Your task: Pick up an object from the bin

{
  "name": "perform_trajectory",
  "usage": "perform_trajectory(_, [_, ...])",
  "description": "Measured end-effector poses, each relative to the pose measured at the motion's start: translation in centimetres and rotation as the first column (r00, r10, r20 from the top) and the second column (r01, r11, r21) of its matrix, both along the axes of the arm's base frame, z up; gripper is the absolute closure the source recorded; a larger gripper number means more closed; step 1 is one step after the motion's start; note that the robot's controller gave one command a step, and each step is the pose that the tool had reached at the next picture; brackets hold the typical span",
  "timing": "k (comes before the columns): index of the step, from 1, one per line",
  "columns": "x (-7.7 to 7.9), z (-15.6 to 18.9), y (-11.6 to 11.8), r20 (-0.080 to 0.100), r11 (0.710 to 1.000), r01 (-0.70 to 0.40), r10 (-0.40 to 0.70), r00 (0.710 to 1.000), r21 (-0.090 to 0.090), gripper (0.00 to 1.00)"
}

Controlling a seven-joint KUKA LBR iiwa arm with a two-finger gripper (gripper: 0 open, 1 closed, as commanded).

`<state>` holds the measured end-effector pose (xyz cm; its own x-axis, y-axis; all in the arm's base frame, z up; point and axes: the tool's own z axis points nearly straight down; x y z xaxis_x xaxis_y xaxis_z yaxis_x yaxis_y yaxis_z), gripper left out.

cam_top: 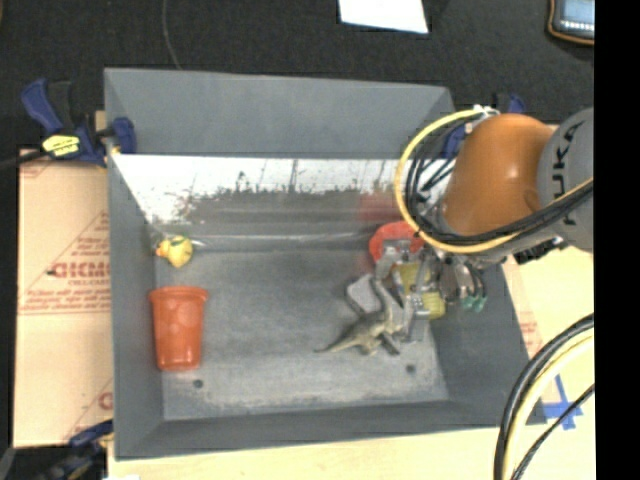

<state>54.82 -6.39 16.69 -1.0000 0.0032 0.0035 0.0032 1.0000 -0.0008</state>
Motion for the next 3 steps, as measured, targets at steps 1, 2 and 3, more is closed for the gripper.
perform_trajectory(1, [0.1,0.5,0.0,0.007,1.0,-0.003,0.003,1.0,-0.001,0.0])
perform_trajectory(2, [-1.6,-9.5,-1.6,0.014,0.992,-0.124,0.124,0.992,-0.002,0.0])
perform_trajectory(3, [-1.1,-2.4,-1.8,0.023,0.983,-0.181,0.181,0.983,-0.006,0.0])
